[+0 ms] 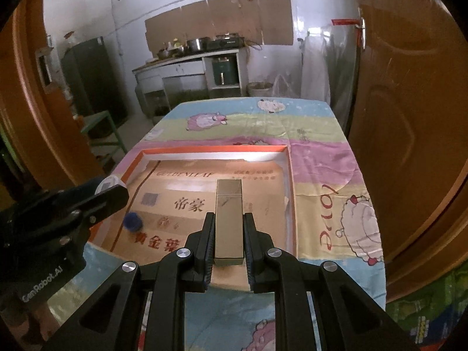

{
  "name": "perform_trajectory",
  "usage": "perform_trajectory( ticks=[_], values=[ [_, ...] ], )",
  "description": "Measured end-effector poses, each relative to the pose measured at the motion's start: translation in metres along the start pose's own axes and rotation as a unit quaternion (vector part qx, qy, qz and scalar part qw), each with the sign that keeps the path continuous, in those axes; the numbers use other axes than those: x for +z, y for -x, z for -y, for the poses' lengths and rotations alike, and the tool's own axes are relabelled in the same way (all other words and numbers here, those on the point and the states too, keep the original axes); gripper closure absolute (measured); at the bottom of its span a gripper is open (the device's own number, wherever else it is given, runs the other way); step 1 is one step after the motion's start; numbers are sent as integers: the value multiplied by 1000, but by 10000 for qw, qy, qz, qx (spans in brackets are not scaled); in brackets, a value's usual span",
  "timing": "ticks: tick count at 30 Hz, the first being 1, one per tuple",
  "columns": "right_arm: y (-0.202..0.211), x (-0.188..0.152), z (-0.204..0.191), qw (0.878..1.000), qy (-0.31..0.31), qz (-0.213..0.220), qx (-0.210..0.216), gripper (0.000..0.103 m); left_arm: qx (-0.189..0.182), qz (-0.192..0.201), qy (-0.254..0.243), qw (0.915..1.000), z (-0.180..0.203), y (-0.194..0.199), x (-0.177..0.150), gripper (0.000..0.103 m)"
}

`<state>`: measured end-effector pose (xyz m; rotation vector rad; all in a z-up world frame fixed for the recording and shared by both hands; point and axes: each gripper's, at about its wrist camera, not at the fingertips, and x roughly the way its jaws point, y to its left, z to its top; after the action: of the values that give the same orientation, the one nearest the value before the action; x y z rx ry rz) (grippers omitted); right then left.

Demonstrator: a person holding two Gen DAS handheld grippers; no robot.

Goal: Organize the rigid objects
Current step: 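Carry the gold block in the right tool while the left tool carries the white cap over the tray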

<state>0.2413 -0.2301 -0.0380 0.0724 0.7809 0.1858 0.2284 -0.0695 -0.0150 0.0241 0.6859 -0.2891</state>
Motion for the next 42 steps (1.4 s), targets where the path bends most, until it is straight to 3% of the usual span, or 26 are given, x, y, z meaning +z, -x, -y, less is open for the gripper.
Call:
perform_trajectory(
  ticks=[21,42],
  values=[
    [-79,13,20,9986,-93,-508,-125,85,168,-720,314,9968,-17,-83,-2,72],
    [-106,2,20,9972,-20,-736,-157,85,190,-1097,301,9933,-20,-110,-18,72]
  ],
)
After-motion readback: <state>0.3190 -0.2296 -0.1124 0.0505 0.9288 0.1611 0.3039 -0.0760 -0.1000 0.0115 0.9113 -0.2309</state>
